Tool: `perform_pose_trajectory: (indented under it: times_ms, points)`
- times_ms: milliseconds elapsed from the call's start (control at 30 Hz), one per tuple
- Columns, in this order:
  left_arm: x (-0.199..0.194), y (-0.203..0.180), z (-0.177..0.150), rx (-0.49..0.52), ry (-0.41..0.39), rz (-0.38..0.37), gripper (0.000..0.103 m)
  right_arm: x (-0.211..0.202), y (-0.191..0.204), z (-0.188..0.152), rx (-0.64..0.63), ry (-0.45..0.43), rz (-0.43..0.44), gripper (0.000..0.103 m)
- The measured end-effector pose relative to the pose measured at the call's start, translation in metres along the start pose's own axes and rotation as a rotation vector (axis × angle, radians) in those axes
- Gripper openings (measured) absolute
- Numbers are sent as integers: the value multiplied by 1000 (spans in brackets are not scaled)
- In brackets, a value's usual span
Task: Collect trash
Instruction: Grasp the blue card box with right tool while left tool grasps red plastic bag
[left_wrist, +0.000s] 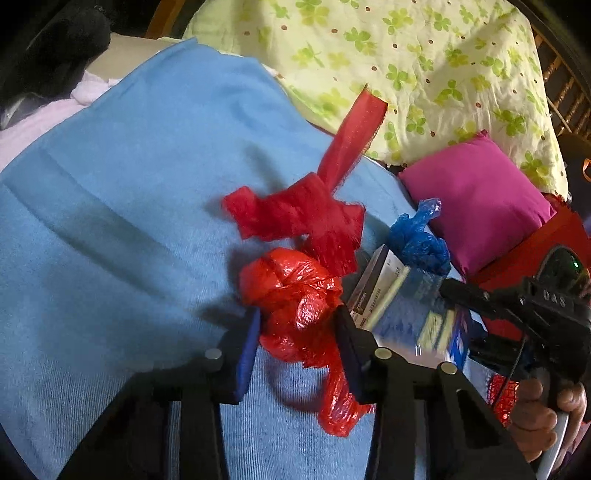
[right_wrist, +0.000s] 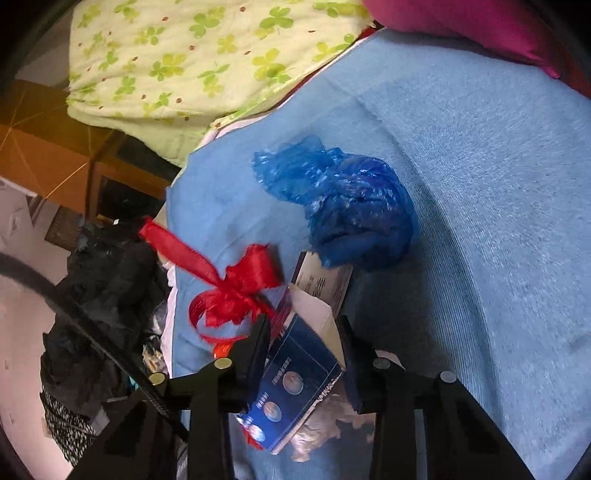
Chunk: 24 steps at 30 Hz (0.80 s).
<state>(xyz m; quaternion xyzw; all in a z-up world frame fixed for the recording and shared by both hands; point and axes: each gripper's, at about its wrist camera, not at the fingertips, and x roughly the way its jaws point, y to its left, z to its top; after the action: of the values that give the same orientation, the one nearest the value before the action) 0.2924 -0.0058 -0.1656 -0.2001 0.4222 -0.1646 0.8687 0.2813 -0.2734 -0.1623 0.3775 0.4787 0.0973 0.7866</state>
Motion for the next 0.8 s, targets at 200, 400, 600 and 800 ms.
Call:
perform_pose_trajectory:
  times_ms: [200,400,600,800]
  points:
    - [-17,-11,-9,37,-13,4,35,-24,1,-12,-36,-6,25,33]
    - [-37,-16,-20,69,-18,-3,17,-41,-1,-23,-40,-6,37,33]
    - [-50,-13,-26,48,-17,5,15,-67,-8,-32,-48,-37,8,33]
    - [-45,-2,-15,17,-77,88,60,-87,-34,-47,-74,-48,-165,34]
